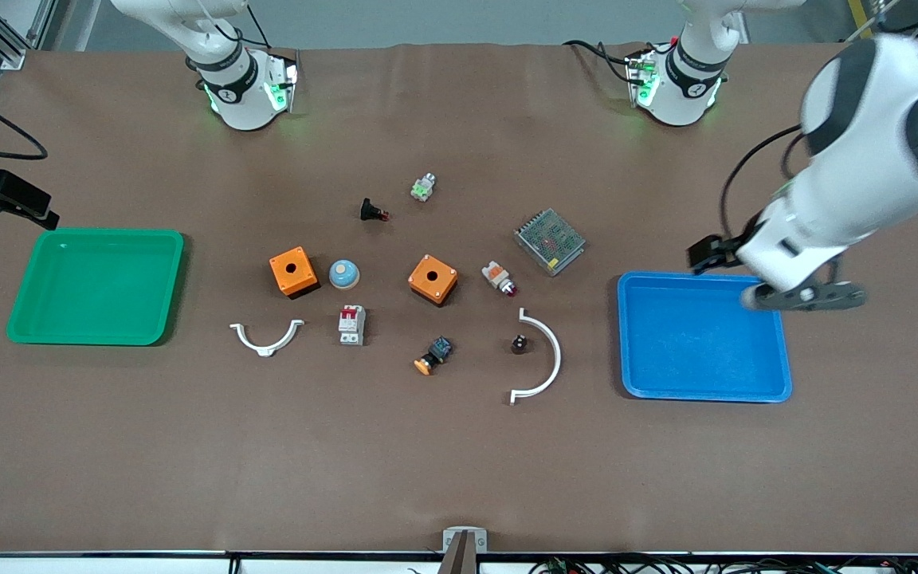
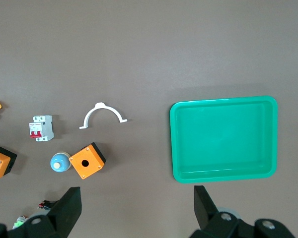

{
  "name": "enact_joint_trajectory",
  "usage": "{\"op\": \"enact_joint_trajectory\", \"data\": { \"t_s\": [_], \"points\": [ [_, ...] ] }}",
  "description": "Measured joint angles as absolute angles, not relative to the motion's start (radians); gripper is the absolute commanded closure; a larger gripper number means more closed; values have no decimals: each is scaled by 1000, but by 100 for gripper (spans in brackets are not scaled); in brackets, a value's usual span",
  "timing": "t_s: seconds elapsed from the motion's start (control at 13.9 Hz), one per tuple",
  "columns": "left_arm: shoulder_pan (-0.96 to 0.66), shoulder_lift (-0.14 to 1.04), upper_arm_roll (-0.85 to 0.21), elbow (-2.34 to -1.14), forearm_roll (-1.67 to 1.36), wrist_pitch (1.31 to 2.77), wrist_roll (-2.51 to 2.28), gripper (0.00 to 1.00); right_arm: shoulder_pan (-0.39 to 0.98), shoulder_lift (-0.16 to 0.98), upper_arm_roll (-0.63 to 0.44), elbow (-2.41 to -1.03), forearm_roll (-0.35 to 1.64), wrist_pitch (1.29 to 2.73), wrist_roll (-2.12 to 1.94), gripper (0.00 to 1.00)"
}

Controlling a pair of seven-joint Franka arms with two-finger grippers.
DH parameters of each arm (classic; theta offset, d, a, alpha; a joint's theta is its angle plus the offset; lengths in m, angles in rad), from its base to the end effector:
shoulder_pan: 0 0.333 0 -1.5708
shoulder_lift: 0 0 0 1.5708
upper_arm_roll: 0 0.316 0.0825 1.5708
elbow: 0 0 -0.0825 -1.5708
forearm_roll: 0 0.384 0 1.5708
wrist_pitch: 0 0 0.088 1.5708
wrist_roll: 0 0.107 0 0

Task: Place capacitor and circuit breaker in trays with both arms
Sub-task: 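Move the left gripper over the black capacitor near the white clip, then grasp the capacitor with the left gripper while the right gripper reaches the breaker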

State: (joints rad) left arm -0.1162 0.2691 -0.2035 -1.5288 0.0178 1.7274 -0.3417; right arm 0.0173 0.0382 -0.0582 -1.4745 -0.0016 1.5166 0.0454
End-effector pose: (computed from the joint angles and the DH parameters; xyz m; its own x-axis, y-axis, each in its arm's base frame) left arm 0.6081 -0.1854 0.4997 0.9970 0.0235 -0.0734 0.0245 -0.9996 0.0125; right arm 0.5610 -0.0224 0.6437 0.9963 -0.0862 0.0041 -0.0862 -0.9963 0.0036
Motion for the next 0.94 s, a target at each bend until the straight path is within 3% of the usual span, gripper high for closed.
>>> {"op": "enact_joint_trajectory", "data": {
  "t_s": [0.43, 0.65, 0.94],
  "points": [
    [-291, 532, -205, -1415, 18, 1905, -603, 1, 19, 40, -56, -1475, -2, 1515, 45, 0],
    [-379, 660, -199, -1370, 18, 2059, -731, 11, 28, 45, -51, -1476, -1, 1513, 45, 0],
    [-474, 770, -134, -1355, 18, 2157, -767, 31, 115, 105, -46, -1480, 9, 1515, 52, 0]
  ]
}}
